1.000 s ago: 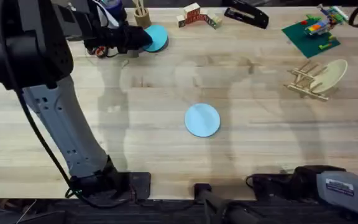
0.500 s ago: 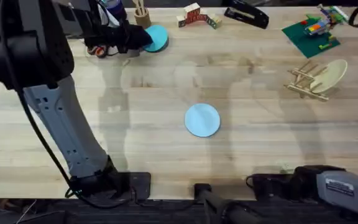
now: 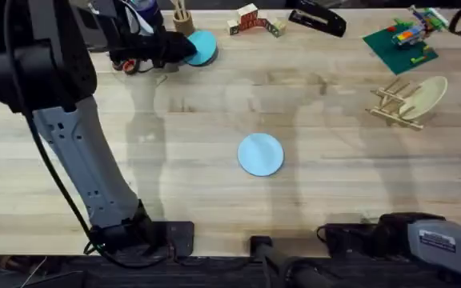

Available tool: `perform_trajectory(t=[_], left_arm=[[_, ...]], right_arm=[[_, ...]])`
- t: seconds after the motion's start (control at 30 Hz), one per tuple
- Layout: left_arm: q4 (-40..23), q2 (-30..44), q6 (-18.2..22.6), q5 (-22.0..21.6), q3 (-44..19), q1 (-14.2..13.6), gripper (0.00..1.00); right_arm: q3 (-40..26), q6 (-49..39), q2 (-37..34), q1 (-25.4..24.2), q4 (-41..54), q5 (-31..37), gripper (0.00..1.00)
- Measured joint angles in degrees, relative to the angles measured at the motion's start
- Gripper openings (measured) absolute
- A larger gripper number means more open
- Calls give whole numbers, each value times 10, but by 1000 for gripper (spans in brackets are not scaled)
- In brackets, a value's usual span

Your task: Pick up the plates from the table one by one and place each into a slot on the dish rack.

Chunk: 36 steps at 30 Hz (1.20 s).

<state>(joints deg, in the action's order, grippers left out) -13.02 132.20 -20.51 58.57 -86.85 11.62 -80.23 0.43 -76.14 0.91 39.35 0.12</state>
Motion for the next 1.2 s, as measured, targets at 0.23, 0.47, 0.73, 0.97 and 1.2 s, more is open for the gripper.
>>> perform_trajectory(t=[0.23, 0.47, 0.73, 0.97, 1.2], left_arm=[[0, 1, 1, 4, -2, 0, 38], [0, 1, 1, 4, -2, 0, 38], [-1, 1, 2, 4, -2, 0, 39], [-1, 1, 2, 4, -2, 0, 38], [-2, 1, 2, 4, -2, 0, 38]], right_arm=[[0, 0, 0, 1, 0, 0, 995], [-2, 19, -7, 27, 0, -61, 995], [-5, 55, -94, 87, -60, -106, 995], [-5, 107, -164, 146, -168, -116, 996], [-5, 174, -246, 190, -259, -148, 995]])
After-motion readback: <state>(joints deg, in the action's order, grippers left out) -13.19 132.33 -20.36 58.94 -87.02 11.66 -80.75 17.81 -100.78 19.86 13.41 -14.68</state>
